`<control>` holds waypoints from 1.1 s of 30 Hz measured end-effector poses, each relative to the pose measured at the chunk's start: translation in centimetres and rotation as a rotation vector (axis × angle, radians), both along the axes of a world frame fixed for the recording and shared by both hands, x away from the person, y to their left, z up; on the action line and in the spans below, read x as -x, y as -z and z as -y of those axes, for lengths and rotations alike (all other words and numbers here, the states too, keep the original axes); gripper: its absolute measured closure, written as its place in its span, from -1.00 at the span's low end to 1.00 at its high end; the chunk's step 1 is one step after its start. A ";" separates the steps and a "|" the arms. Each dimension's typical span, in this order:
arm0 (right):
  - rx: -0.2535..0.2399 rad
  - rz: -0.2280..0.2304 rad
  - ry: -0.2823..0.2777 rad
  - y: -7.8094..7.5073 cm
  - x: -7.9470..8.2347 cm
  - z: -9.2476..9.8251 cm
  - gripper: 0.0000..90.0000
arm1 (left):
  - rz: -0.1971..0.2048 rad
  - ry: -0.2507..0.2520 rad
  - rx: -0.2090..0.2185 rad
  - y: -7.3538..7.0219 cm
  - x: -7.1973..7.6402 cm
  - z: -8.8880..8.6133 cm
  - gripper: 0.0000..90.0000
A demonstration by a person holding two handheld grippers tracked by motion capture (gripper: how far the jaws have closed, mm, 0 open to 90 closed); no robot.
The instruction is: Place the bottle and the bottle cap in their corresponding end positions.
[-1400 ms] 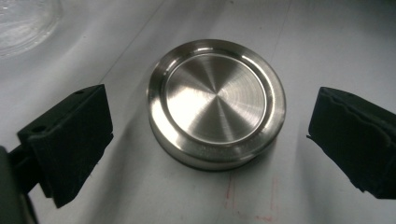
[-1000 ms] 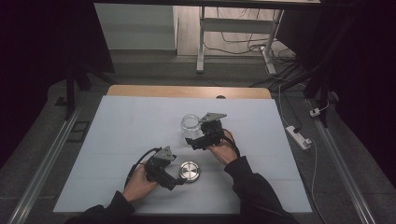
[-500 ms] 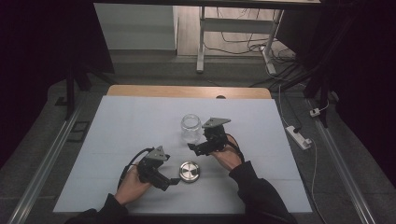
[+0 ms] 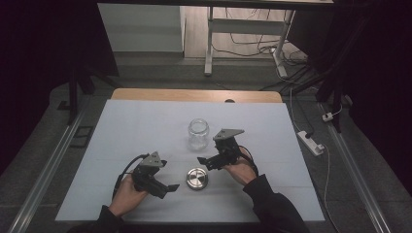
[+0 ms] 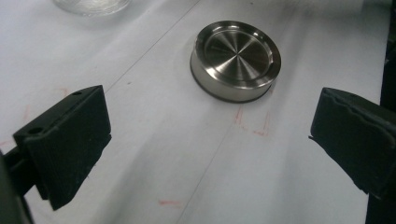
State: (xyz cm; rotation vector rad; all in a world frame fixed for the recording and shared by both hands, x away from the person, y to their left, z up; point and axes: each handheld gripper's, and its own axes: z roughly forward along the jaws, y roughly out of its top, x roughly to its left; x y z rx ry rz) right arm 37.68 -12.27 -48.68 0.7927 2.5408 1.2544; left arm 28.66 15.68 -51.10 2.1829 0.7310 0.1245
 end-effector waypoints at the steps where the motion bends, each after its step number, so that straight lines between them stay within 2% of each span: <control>1: 0.000 -0.001 -0.002 0.0 0.2 0.1 -1.00 | -0.001 -0.005 0.002 0.0 0.1 -0.1 -1.00; 16: 0.000 0.011 0.002 -0.2 2.7 2.0 -1.00 | -0.004 -0.065 0.012 -0.3 1.5 -2.7 -1.00; 26: 0.002 0.011 0.030 -0.1 4.0 4.1 -1.00 | -0.010 -0.117 0.030 -0.3 2.6 -4.8 -1.00; 33: 0.008 0.017 0.050 0.0 5.0 5.6 -1.00 | -0.013 -0.143 0.028 -0.3 3.3 -5.8 -1.00</control>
